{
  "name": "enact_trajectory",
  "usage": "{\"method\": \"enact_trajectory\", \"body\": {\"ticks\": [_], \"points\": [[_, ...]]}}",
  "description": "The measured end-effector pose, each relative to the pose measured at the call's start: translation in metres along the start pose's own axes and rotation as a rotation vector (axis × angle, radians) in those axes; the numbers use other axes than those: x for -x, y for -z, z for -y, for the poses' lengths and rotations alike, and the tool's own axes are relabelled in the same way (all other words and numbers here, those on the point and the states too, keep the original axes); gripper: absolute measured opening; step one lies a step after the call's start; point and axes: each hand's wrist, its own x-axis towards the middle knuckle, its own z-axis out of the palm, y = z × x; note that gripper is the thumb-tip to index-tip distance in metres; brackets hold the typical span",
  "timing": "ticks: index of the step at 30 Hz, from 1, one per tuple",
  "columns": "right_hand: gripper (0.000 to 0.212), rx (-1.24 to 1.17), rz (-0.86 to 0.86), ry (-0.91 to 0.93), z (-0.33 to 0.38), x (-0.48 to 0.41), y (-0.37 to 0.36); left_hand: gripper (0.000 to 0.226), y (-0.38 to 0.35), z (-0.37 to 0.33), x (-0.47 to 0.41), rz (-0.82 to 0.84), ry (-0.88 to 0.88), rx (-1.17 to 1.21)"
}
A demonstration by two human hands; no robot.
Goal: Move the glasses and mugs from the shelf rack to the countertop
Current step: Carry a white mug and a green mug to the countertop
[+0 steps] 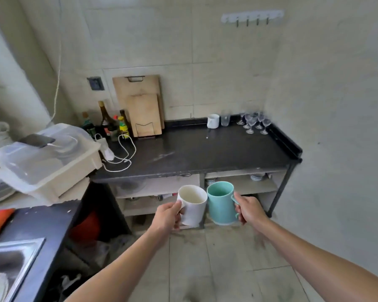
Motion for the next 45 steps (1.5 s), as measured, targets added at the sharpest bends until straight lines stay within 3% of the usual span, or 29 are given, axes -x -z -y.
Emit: {"method": "enact_trajectory", "body": {"ticks": [8,17,31,45], "points": [[0.048,-0.040,-0.203,-0.059,0.055,-0.126,0.037,0.038,-0.050,-0.085,-0.164,0.173,-0.029,-0.089],[0.046,-0.109,-0.295,-0.149,0.067,-0.251,0.089,0.040,-0.122,-0.129,-0.307,0.210,0.032,-0.121],[0.045,0.102,-0.055,-0.160,0.098,-0.531,0.152,0.033,-0.233,-0.177,-0.519,0.140,0.168,-0.089],[0.041,0.045,0.007,-0.333,0.093,-0.716,0.075,0.032,-0.230,-0.162,-0.695,0.082,0.398,0.003]]}}
